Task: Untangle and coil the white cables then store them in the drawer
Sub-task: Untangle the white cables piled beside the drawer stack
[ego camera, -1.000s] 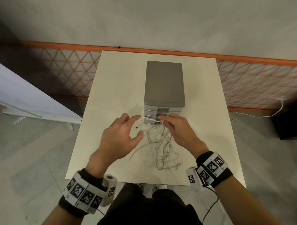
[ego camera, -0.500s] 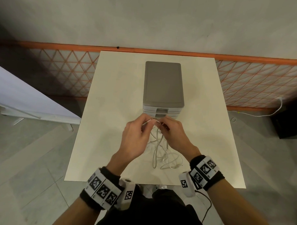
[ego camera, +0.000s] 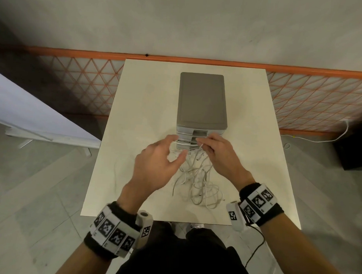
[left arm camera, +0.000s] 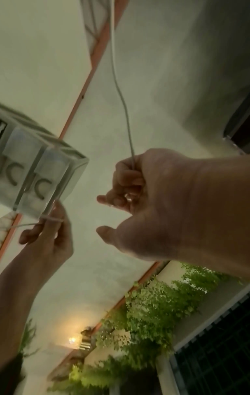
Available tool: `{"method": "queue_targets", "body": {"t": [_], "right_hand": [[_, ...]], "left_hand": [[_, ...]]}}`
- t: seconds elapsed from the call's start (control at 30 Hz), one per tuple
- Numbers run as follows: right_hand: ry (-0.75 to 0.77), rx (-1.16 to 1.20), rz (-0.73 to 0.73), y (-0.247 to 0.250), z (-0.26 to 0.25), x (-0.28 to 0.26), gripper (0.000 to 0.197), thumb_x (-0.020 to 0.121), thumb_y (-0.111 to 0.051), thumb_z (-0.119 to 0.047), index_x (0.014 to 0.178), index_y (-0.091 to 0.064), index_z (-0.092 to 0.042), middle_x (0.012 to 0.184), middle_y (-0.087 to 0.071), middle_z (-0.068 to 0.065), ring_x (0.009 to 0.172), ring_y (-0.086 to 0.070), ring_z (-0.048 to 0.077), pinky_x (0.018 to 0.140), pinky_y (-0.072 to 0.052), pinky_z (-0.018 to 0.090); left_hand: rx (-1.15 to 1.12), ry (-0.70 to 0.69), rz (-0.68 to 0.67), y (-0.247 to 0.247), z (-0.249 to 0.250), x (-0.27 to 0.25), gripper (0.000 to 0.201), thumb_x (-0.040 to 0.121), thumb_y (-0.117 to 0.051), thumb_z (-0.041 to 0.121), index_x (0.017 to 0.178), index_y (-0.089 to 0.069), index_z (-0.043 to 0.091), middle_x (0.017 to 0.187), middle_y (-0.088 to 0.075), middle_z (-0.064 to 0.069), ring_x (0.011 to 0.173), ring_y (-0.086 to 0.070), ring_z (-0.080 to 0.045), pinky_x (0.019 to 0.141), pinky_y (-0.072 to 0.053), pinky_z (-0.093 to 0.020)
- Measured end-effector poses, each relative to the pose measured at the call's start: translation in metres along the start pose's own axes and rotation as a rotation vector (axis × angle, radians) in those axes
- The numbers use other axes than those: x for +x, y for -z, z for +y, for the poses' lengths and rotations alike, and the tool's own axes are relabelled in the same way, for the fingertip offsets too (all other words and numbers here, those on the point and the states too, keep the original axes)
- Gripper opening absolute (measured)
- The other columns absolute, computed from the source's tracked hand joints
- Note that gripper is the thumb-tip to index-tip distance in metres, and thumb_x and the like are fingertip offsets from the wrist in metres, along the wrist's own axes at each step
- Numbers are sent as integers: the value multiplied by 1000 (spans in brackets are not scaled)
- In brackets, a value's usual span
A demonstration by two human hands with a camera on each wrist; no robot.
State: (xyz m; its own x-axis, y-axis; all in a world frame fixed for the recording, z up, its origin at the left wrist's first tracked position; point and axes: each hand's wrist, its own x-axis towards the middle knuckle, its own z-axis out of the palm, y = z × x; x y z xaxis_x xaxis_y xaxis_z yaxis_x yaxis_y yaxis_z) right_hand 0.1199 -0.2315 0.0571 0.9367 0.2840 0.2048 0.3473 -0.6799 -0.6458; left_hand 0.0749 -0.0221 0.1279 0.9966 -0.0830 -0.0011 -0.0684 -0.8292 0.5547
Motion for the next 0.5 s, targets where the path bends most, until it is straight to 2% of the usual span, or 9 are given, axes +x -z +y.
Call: {"method": "queue_targets", "body": {"t": [0.1, 0.17, 0.2, 0.27, 0.33, 0.4, 0.5], "right_hand": [[50, 5, -7, 3, -12, 2, 20, 96, -59, -5, 111, -72, -8, 91, -53, -6, 74, -49, 1, 69, -45, 22], [54, 68, -9, 5, -21, 2, 25, 96, -58, -3, 117, -70, -8, 93, -53, -6, 77, -51, -6, 74, -42, 12], [57, 105, -13, 7, -24, 2, 27, 96, -57, -2, 120, -68, -6, 94, -52, -6, 80, -51, -9, 76, -40, 8], [63, 169, -30, 11, -27, 1, 29, 96, -57, -1, 123, -66, -4, 95, -53, -3, 81, -52, -8, 76, -38, 6], [58, 191, -62, 13, -26, -1, 26, 97, -58, -5, 120, -67, -4, 94, -57, -1, 79, -53, 0, 73, -41, 11], [51, 173, -92, 13, -21, -2, 19, 97, -58, -11, 111, -70, -4, 89, -59, 0, 75, -52, 5, 68, -40, 15], [43, 137, -116, 7, -13, -6, 15, 97, -60, -14, 99, -71, -4, 78, -54, -16, 71, -50, -2, 66, -35, 10]], "left_hand": [[-12, 23, -119, -13, 15, 8, 46, 89, -54, 65, 121, -62, 33, 80, -60, 7, 85, -64, -18, 70, -47, -30], [-34, 7, -140, -24, 18, 12, 36, 93, -56, 56, 118, -64, 32, 74, -55, 10, 81, -62, -19, 66, -41, -29], [-60, -8, -132, -28, 17, 12, 29, 95, -56, 50, 113, -65, 29, 69, -51, 11, 77, -61, -20, 64, -39, -29], [-179, -41, -76, -32, 11, 11, 20, 99, -55, 40, 101, -66, 24, 59, -47, 12, 64, -56, -17, 59, -36, -30], [-356, -66, -27, -31, 4, 8, 17, 99, -56, 35, 93, -66, 23, 55, -48, 11, 53, -46, -10, 55, -39, -31], [-495, -52, -7, -25, 1, 5, 17, 99, -58, 32, 90, -66, 21, 54, -48, 11, 48, -39, -10, 51, -38, -30], [-649, -25, 32, -11, 2, -3, 18, 99, -59, 23, 84, -66, 15, 54, -43, 6, 47, -29, -8, 47, -26, -25]]}}
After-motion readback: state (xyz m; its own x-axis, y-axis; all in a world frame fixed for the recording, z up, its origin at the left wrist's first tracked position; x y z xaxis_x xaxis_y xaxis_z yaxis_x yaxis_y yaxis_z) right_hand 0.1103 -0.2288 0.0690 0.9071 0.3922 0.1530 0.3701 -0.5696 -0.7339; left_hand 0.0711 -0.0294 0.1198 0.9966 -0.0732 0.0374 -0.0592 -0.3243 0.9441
